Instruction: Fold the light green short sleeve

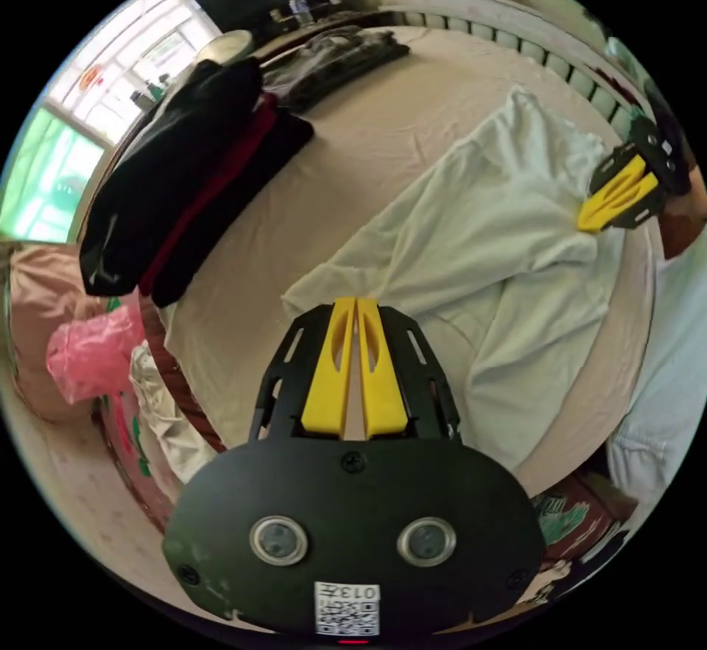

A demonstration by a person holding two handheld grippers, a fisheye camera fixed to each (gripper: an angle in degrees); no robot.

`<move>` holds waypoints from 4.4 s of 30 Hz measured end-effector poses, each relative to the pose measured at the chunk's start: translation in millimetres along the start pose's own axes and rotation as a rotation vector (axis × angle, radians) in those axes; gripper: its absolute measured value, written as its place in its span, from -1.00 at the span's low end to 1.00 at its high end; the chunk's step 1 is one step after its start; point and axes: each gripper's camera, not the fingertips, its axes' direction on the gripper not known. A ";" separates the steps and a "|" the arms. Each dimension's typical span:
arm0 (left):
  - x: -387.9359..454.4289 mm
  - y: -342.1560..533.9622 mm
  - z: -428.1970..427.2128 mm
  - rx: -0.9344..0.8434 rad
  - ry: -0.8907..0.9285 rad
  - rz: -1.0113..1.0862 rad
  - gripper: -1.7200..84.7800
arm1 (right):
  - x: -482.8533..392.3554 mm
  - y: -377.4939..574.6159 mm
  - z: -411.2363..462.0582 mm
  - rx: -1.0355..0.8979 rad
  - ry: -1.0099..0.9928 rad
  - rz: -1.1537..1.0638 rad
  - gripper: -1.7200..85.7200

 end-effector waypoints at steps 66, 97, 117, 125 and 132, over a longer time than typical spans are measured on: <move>14.9 174.8 28.4 -0.046 0.188 -0.897 -0.92 | 2.9 -317.1 56.0 -0.160 0.047 -0.636 -0.89; 166.6 -147.3 -62.8 0.294 0.947 -0.021 -0.96 | 238.2 92.2 -160.8 0.237 0.131 -0.191 -0.91; 272.7 -218.7 -81.9 0.205 0.909 0.184 -0.94 | 307.7 259.5 -134.5 0.267 0.136 0.287 -0.79; 248.9 -218.8 -97.9 0.252 0.516 0.051 -0.96 | 314.9 236.2 -104.3 0.223 0.035 0.403 -0.77; 244.8 -216.7 -77.1 0.126 0.323 -0.023 -0.97 | 284.2 187.1 -89.7 0.064 0.238 0.245 -0.87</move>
